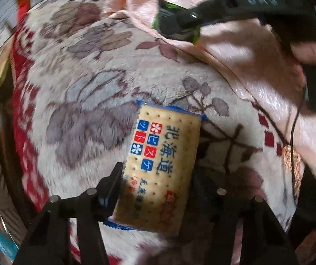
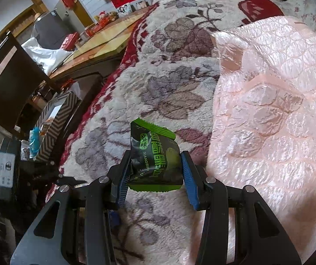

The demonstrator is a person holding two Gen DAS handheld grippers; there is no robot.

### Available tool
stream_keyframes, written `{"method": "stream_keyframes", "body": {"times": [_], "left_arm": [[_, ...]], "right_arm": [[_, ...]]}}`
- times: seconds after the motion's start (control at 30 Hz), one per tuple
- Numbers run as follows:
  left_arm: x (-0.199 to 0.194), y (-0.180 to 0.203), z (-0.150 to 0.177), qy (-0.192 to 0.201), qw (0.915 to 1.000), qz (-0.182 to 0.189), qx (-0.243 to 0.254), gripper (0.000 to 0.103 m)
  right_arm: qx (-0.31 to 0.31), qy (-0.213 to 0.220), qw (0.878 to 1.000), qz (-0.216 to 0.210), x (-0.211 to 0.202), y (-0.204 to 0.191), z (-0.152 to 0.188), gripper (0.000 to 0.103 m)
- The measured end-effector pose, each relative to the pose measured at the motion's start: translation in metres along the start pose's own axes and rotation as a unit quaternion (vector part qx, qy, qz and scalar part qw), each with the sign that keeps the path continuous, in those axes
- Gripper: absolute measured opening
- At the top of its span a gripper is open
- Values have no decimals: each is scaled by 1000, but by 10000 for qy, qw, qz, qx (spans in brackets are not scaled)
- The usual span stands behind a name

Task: Organize snacks
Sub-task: 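Grasp the green packet with the right gripper while the left grasps the cracker packet, then carry the cracker packet and green packet over the tray with both grippers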

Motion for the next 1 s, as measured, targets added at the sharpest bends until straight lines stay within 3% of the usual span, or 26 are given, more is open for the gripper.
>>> {"method": "stream_keyframes", "body": {"times": [0.17, 0.27, 0.5, 1.0], "left_arm": [[-7, -7, 15, 161, 9959, 15, -892, 59], [-15, -17, 23, 310, 9873, 260, -1534, 58], [-42, -27, 38, 821, 9658, -16, -2461, 57], [-89, -55, 81, 1302, 9355, -665, -3216, 57]], "right_arm": [[-93, -5, 9999, 52, -1, -13, 11, 43], [-122, 26, 9998, 122, -1, -21, 19, 43], [-225, -45, 9997, 67, 2, -43, 34, 43], [-772, -135, 9969, -38, 7, -111, 31, 43]]}}
Point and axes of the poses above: each gripper's, at about its wrist camera, not at the fingertips, and x roughly the way its jaws point, y to its right, z to its underside, the point moved 3 cm from there along x, roughly the way its jaws point, and after that the axes turned 9 degrees about -y, right-handed, at the moved point
